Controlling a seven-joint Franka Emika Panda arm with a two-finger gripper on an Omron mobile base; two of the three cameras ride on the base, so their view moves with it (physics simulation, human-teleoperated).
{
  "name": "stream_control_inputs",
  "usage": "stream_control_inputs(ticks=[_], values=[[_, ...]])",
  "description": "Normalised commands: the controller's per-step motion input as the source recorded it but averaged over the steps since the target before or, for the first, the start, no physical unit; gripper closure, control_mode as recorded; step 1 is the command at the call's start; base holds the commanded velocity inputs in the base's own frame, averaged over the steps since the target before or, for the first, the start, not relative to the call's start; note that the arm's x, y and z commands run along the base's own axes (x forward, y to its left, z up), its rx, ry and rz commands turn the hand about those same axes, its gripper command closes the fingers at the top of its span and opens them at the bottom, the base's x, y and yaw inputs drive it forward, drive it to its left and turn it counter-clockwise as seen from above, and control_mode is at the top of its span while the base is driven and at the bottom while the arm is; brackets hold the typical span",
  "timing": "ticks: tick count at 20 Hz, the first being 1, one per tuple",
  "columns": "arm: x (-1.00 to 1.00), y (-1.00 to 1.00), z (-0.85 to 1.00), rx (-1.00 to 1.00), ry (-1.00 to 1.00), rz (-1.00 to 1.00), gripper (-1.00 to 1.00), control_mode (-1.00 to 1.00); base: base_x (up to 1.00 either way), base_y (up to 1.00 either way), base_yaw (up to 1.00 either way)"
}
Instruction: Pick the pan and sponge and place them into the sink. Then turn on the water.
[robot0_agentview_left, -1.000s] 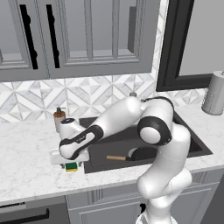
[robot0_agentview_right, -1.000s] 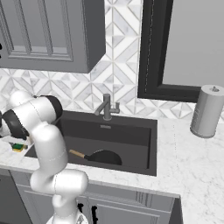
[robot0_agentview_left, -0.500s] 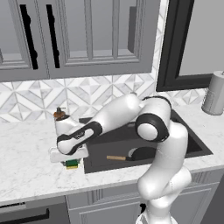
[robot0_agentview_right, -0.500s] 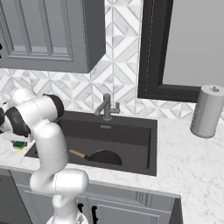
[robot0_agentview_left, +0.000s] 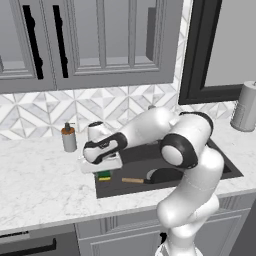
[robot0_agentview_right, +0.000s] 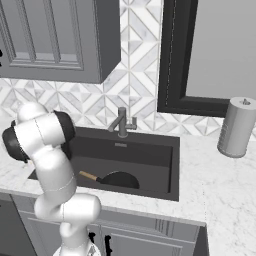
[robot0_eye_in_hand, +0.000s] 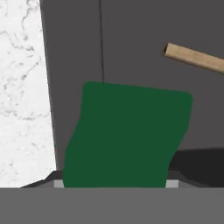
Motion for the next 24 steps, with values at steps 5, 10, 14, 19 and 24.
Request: stream_control_inputs(ticks=[5,10,14,19,24], values=[[0.74,-1.00,-0.10,0.02,0.08,-0.05,1.00,-1.00,0.00,0.00,0.00],[0.65,-1.00,-0.34,0.03,0.05,-0.04,1.00,-1.00,0.00,0.00,0.00],[0.32,-0.61,-0.74,0.01,0.00,-0.02,1.00,-1.00,0.00,0.00,0.00],[0.27,-0.35,-0.75,0.00,0.00,-0.01,1.00,-1.00,0.00,0.00,0.00],[0.30,-0.02,-0.57,0.01,-0.01,-0.01,1.00,-1.00,0.00,0.00,0.00]])
